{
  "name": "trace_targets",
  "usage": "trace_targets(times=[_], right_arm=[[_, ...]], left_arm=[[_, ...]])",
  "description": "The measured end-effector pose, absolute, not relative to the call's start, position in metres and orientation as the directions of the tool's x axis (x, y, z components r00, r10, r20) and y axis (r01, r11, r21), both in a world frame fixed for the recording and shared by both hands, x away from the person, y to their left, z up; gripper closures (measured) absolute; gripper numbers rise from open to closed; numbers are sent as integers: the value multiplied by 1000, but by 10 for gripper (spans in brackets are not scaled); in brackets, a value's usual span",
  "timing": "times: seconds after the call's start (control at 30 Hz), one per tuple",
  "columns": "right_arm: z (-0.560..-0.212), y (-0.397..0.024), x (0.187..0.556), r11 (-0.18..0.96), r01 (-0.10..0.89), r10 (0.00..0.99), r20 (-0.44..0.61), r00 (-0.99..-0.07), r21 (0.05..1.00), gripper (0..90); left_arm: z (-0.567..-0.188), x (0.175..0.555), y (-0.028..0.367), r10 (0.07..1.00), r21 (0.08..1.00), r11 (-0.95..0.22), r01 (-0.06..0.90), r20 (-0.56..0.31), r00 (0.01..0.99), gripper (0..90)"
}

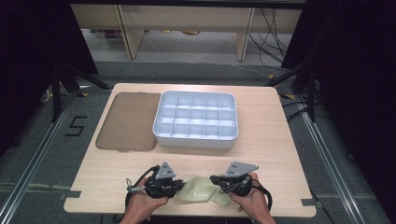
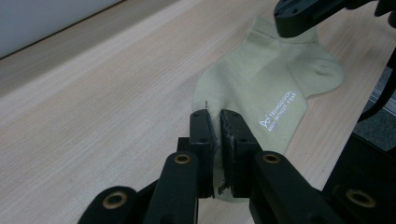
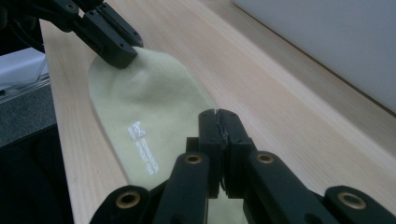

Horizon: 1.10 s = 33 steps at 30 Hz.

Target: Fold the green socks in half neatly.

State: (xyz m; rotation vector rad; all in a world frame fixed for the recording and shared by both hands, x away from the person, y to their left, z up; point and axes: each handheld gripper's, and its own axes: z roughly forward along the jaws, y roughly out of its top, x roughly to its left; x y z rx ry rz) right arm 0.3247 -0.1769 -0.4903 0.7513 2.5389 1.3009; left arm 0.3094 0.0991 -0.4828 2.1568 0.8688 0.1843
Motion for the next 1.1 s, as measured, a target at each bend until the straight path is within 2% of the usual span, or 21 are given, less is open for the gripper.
trace_targets(times=[0.47,0.5,1.1], right_arm=[[-500,-147,346,518,371,521,60,-851,770,892],[-503,-143,348,528,374,522,57,-851,762,892],[-514,-133,355,555,406,533,65,-844,726,892]], left_arm=[[-483,314,105,647,713,-466,523,-129,752,832],[-483,313,104,645,715,-454,531,-148,750,832],[-475,316,103,635,745,-437,505,-142,759,832]])
